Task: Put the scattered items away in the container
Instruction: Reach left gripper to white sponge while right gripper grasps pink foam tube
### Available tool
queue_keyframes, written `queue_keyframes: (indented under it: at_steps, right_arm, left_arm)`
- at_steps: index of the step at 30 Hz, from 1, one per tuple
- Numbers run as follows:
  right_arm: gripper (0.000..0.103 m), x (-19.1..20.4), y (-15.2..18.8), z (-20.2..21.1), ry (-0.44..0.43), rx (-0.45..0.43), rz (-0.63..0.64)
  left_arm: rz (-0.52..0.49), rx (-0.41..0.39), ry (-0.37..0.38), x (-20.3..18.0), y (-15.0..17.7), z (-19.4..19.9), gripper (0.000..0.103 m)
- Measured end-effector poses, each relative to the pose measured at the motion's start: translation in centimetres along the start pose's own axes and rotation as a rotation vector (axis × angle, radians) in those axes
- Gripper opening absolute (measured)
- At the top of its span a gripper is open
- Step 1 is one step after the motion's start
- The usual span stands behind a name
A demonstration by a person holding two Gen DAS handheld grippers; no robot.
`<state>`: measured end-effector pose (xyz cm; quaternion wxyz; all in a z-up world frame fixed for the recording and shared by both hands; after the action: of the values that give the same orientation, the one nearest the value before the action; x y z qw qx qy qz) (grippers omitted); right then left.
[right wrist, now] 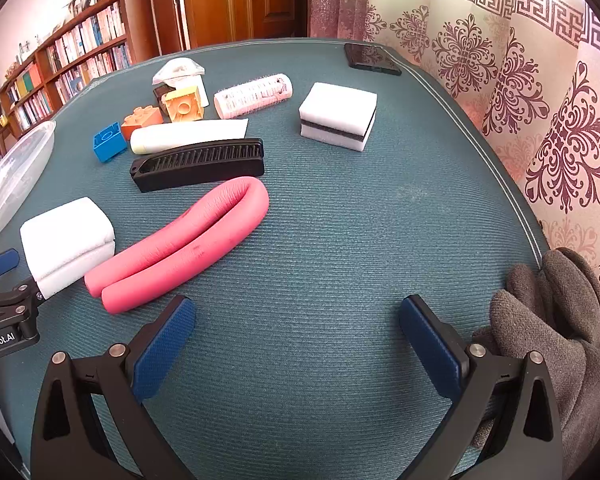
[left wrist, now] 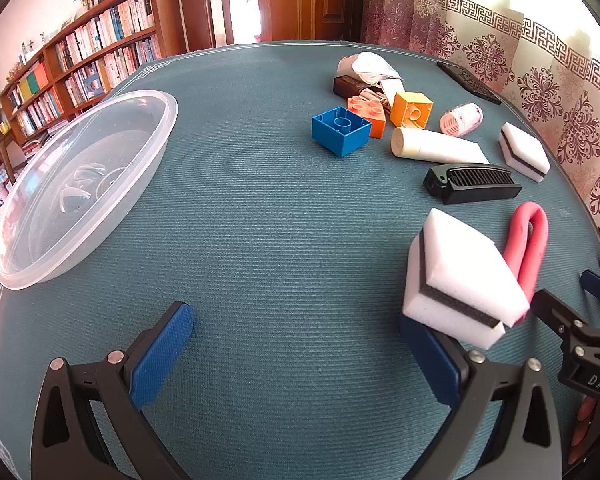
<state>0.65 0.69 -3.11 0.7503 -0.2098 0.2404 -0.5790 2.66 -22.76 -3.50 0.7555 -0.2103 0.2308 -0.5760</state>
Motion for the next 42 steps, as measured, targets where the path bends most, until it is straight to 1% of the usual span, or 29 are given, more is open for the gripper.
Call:
queue_keyframes:
  at_steps: [13, 20, 33, 42]
  right_arm:
    - [0.103, -0.01, 0.11, -0.09, -0.001, -0.003, 0.006]
    - [0.103, 0.06, 0.09, -0.15, -0.003, -0.002, 0.016]
    - [0.103, 0.06, 0.11, -0.15, -0.003, -0.002, 0.016]
    - [0.103, 0.01, 0.2, 0.12, -0.029, 0.0, 0.024]
  left_arm:
    - [0.0, -0.002, -0.008, -0.12, 0.03, -0.01, 0.103]
    - [0.004, -0.001, -0.002, 0.42, -0.07, 0.82, 0.103]
    - [0.001, -0.002, -0.006, -0.11, 0.11, 0.12, 0.103]
    - [-0.01, 0.012, 0.006, -0.12, 0.54, 0.46, 0.103]
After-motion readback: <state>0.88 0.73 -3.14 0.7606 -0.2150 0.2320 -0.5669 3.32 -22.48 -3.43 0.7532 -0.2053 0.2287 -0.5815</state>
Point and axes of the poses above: each gripper's, at about its wrist camera, not at the fingertips, and z roughly against the way its jaws point, x to its left, y to its underside, the point moved 4 cm from there along -z, roughly the way its jaws point, and after that the axes turned 11 degrees about z, right-handed, at the moved point
